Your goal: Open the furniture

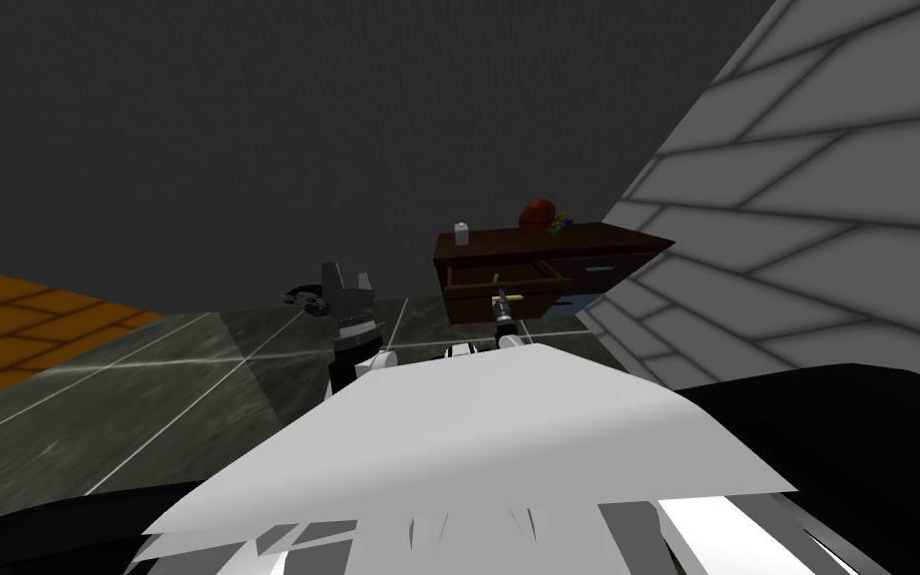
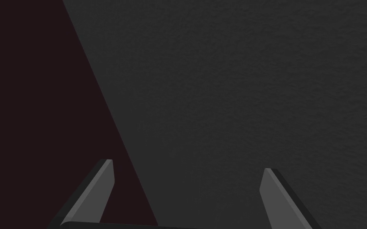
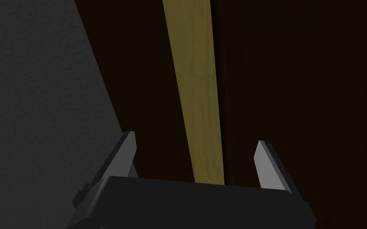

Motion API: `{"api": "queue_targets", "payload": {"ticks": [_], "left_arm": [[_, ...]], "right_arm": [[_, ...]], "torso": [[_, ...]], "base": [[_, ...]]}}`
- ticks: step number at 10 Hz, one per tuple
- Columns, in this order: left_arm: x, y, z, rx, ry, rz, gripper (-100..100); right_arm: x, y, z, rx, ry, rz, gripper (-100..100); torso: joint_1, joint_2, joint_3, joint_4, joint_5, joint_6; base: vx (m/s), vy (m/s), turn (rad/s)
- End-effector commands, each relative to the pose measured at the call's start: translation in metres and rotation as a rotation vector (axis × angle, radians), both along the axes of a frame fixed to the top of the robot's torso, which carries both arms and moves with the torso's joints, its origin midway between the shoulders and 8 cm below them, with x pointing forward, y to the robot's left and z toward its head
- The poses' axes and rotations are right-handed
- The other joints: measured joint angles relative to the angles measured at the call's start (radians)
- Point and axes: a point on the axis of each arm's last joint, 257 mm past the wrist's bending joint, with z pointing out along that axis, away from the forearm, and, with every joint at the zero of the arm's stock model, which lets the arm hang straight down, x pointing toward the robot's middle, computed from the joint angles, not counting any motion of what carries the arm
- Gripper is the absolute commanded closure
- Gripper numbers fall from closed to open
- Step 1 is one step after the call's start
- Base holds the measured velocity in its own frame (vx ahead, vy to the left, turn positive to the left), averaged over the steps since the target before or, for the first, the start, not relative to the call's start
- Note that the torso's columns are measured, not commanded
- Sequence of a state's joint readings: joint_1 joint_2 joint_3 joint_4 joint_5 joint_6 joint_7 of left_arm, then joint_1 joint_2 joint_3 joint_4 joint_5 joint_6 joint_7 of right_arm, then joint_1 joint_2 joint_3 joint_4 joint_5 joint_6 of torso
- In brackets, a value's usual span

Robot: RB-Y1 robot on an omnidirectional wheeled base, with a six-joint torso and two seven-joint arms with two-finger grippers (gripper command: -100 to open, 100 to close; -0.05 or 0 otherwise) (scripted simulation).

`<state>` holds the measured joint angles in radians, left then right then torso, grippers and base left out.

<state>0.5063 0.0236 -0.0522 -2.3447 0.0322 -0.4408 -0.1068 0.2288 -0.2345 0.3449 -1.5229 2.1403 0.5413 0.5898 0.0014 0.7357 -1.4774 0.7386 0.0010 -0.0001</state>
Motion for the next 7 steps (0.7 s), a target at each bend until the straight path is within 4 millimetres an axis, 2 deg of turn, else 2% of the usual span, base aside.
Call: {"api": "queue_targets", "payload": {"ticks": [1, 6, 7], "left_arm": [[0.000, 0.000, 0.000, 0.000, 0.000, 0.000, 0], [0.000, 0.000, 0.000, 0.000, 0.000, 0.000, 0], [0.000, 0.000, 0.000, 0.000, 0.000, 0.000, 0]], "right_arm": [[0.015, -0.001, 0.015, 0.000, 0.000, 0.024, -100], [0.037, 0.001, 0.046, -0.002, -0.009, 0.077, -100], [0.032, 0.000, 0.034, 0.000, 0.008, 0.069, -100]], "torso": [[-0.001, 0.001, 0.001, 0.000, 0.000, 0.000], [0.000, 0.005, 0.003, 0.003, 0.001, 0.001], [0.001, 0.007, 0.004, 0.006, 0.002, 0.000]], "base": [[-0.016, 0.040, -0.097], [-0.025, 0.045, -0.095], [0.000, 0.016, -0.019]]}}
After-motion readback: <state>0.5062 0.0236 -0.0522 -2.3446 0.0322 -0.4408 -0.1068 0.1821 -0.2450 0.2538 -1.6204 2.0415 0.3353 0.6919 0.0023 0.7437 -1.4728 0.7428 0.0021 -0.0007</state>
